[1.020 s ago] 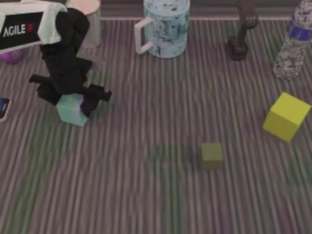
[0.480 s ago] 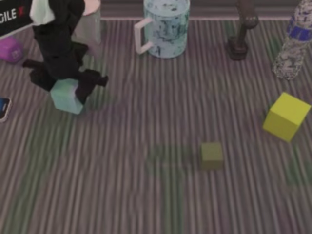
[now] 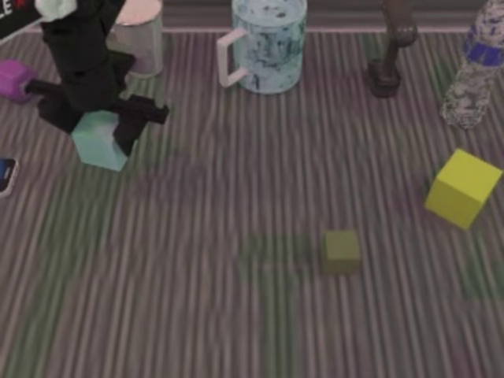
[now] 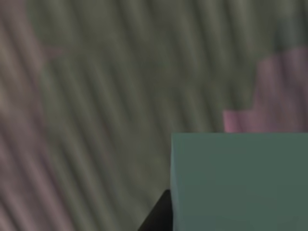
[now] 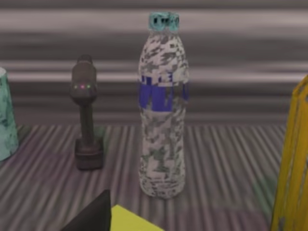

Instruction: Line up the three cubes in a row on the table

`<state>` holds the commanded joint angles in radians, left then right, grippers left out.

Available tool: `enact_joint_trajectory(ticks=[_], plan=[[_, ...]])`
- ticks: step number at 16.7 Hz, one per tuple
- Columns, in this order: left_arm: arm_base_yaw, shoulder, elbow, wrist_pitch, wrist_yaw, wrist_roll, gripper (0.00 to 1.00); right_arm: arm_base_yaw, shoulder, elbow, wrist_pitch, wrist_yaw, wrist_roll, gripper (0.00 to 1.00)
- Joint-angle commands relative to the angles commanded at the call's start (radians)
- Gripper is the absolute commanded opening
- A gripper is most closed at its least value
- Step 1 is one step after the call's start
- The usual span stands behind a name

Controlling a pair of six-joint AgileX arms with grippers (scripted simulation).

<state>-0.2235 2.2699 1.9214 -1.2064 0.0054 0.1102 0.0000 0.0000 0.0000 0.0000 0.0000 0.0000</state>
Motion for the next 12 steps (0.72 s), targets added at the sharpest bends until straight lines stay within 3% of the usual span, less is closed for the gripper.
enact_joint_trajectory(ticks=[5,12], plan=[[-0.116,0.002,0.022,-0.016,-0.002,-0.165,0.00,0.000,0.000,0.000,0.000,0.000,0.000,1.00],[-0.425,-0.003,0.044,-0.061,-0.010,-0.680,0.00,0.000,0.000,0.000,0.000,0.000,0.000,1.00]])
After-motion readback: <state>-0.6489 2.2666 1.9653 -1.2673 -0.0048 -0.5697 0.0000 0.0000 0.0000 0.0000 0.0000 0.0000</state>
